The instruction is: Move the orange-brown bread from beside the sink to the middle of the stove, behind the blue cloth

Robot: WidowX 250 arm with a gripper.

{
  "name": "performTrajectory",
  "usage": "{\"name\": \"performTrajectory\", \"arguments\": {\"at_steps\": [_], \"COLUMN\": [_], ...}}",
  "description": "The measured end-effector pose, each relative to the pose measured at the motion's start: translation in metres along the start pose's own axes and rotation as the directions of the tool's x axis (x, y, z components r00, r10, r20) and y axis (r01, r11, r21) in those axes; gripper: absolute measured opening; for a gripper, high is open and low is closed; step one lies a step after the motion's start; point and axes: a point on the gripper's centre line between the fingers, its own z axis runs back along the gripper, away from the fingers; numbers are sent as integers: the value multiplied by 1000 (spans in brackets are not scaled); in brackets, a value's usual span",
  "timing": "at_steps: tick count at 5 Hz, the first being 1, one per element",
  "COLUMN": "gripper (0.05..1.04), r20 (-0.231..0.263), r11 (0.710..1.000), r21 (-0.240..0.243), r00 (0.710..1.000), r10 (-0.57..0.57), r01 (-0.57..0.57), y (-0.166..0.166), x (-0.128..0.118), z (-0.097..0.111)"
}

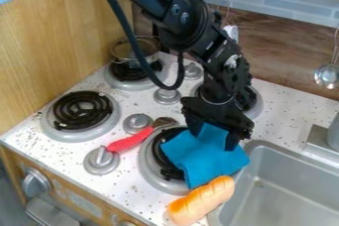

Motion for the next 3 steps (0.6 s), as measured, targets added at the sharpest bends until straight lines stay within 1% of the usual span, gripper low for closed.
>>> {"name": "performTrajectory", "arguments": {"at_steps": [1, 2, 3], "gripper": [1001, 1001, 1001], "r20": [-25, 65, 174], "r11": [1000, 995, 974], "r21": [3, -42, -100], "r00": [1000, 994, 968], "r10": [-9, -86, -182], "r01": [9, 89, 201], "y": [0, 1, -4], "x": [-8, -10, -11], "z": [-6, 24, 57]}}
